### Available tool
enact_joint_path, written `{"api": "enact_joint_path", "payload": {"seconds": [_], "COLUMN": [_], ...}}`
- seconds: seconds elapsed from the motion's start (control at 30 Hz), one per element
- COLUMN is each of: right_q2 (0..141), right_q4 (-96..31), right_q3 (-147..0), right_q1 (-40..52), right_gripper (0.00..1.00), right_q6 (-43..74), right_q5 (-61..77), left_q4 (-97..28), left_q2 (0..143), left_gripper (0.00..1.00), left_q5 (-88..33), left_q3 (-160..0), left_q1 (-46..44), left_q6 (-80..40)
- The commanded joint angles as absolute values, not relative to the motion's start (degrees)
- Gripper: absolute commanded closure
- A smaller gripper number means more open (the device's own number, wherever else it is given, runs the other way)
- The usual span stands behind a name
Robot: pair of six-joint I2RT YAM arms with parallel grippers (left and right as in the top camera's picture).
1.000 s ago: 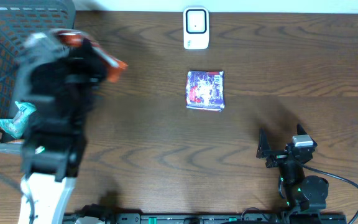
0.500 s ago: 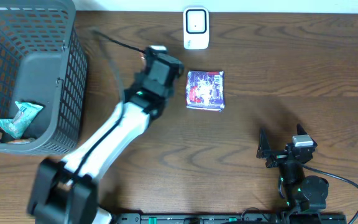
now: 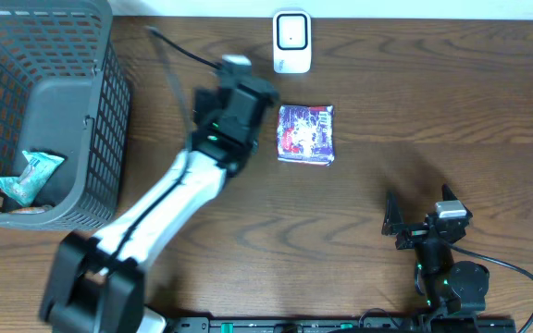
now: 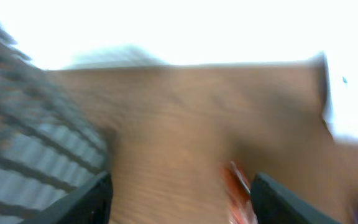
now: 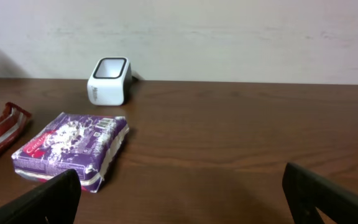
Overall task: Scan the item barcode
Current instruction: 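Grasp the orange snack and place it left of the purple bag, then reach the left gripper into the basket toward the green wipes pack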
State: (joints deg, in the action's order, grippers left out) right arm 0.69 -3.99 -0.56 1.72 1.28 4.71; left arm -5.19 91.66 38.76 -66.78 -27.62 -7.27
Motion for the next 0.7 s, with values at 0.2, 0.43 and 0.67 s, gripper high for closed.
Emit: {"api": "enact_joint_path", "payload": {"seconds": [0.2, 0.43, 0.67], "right_q2": [0.4, 0.4, 0.4], "right_q4": [-4.03, -4.03, -4.03], "right_q3": [-0.36, -0.36, -0.36], "right_q1": [1.48, 1.48, 1.48], "right_gripper": [0.01, 0.01, 0.01], "right_q6": [2.09, 2.09, 2.09], "right_q5": [5.04, 5.04, 5.04], "left_q4": [-0.84, -7.09, -12.03], "left_q2": [77.41, 73.36, 76.25], "left_gripper": [0.23, 0.16, 0.16], "left_q5": [42.7, 20.82, -2.15], "left_q3": [-68.6, -68.6, -68.6], "left_q1": [-5.43, 13.52, 26.85], "left_q6": [-6.66, -12.56, -23.18]}}
